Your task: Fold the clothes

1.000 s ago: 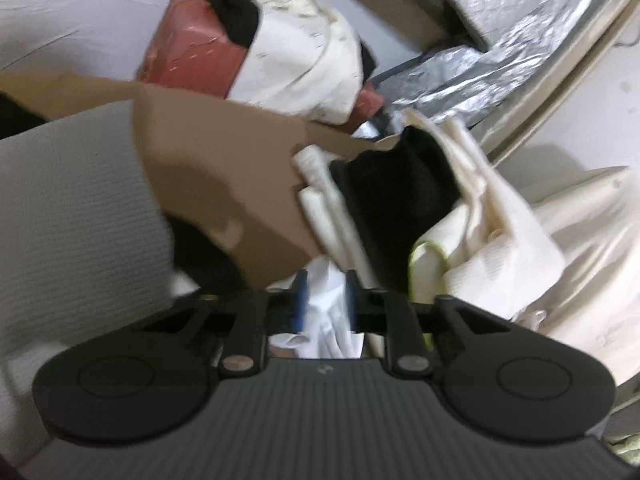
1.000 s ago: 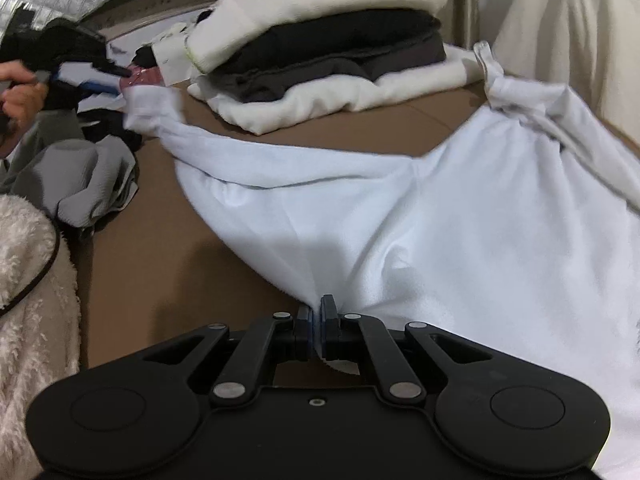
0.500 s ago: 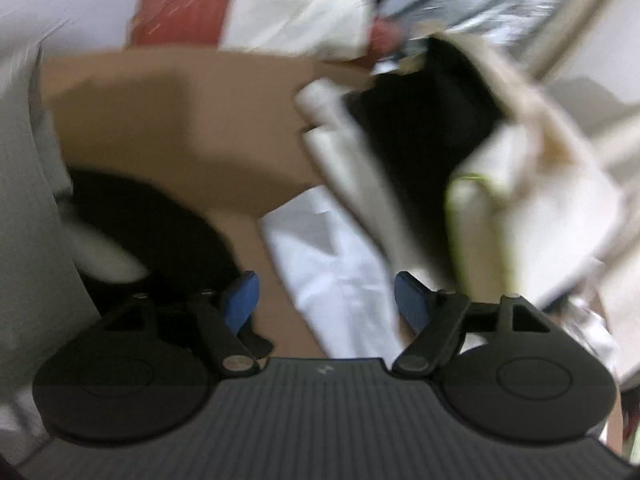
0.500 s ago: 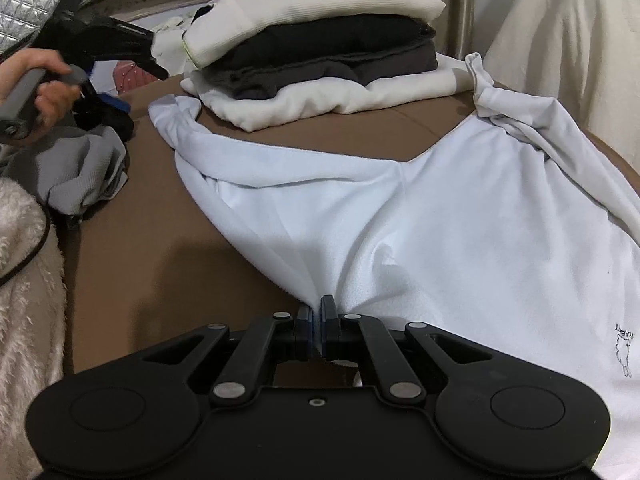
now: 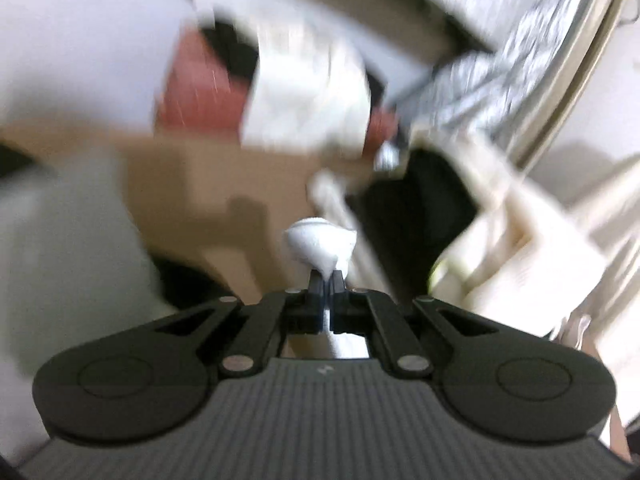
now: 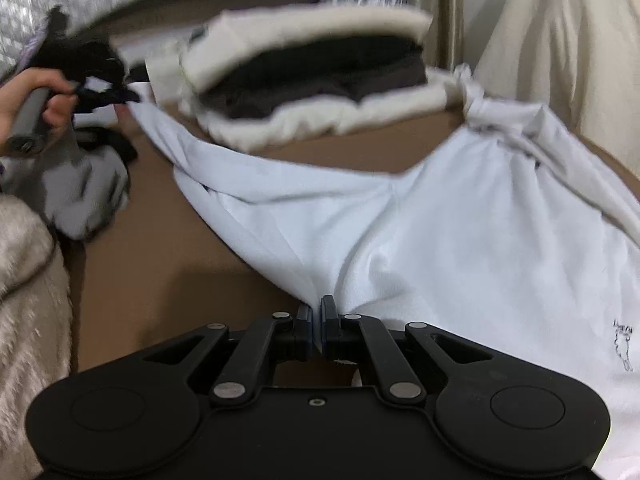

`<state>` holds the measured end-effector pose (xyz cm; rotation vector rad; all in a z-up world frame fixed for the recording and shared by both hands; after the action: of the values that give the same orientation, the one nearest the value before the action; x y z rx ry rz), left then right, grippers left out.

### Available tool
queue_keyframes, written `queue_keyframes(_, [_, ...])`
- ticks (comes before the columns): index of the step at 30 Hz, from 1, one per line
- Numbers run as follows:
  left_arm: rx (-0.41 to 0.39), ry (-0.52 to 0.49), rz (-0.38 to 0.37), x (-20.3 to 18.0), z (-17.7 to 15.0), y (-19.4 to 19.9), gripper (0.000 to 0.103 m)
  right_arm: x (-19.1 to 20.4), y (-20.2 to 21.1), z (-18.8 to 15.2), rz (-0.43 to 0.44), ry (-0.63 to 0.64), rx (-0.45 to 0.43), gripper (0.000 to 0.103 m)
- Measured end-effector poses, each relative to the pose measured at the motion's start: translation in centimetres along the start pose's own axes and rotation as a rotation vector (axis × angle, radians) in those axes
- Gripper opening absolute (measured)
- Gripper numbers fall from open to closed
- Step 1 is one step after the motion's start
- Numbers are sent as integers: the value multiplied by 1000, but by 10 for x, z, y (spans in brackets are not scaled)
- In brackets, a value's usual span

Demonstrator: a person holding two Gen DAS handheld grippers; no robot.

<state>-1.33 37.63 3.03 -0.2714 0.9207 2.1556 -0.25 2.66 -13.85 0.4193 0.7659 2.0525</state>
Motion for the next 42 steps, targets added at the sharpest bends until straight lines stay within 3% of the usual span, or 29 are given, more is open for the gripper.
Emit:
queue_keyframes(2, [-46, 16, 3, -7, 14, 22, 2, -1, 6, 1, 9, -9, -46, 4])
queue_keyframes(6, [-33, -54, 58, -34, 21, 1, 2, 6, 10, -1, 8, 77, -74, 4])
queue_keyframes(8, [7, -87, 138, -38, 14, -31, 2, 10, 7, -2, 12, 110, -62, 4])
queue_keyframes(11, [62, -107, 274, -23, -6, -75, 2, 16, 3, -5, 26, 119, -58, 5])
queue_keyframes(14, [125, -132, 354, 2, -17, -98, 3, 17, 11, -4, 51, 50, -115, 5])
queue_keyframes(17, [134, -26, 342, 21, -13, -96, 9, 20, 6, -2, 74, 37, -91, 5])
queue_keyframes(19, [105, 3, 295, 24, -10, -82, 19, 23, 2, -4, 79, 56, -63, 6])
queue_keyframes(20, [90, 15, 271, 25, -9, -75, 31, 25, 0, -5, 87, 64, -52, 8])
queue_keyframes(22, [41, 27, 220, 24, -6, -57, 47, 28, 9, -7, 196, 61, -71, 9])
queue_keyframes(24, [-14, 16, 175, 17, -4, -38, 49, 31, 20, -7, 299, 52, -93, 9])
queue_keyframes(26, [-71, -14, 166, 6, -3, -23, 57, 33, 28, -5, 328, 55, -117, 14])
queue_keyframes(28, [-129, -45, 159, -5, -1, -8, 64, 27, 30, 1, 302, 31, -131, 16])
queue_keyframes(33, [-86, -154, 0, -43, -19, 0, 68, -18, 36, 11, 174, -64, -148, 17])
queue_keyframes(38, [-37, -263, -162, -81, -39, 7, 68, -80, 47, 31, 26, -108, -133, 40])
queue_keyframes(42, [143, -337, -321, -115, -75, -5, 68, -140, 57, 58, -49, -146, -102, 40])
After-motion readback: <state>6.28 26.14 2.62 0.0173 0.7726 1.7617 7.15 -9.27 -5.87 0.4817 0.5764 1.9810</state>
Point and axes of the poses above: each gripper's, at about its wrist camera, not at the fingertips, and y roughly against the way its jaws point, x to its left, z to its top, the point moved 3 cm from there along -y, roughly the way its jaws point, and after that the axes turned 4 degrees about -z, right-handed, at the moved point
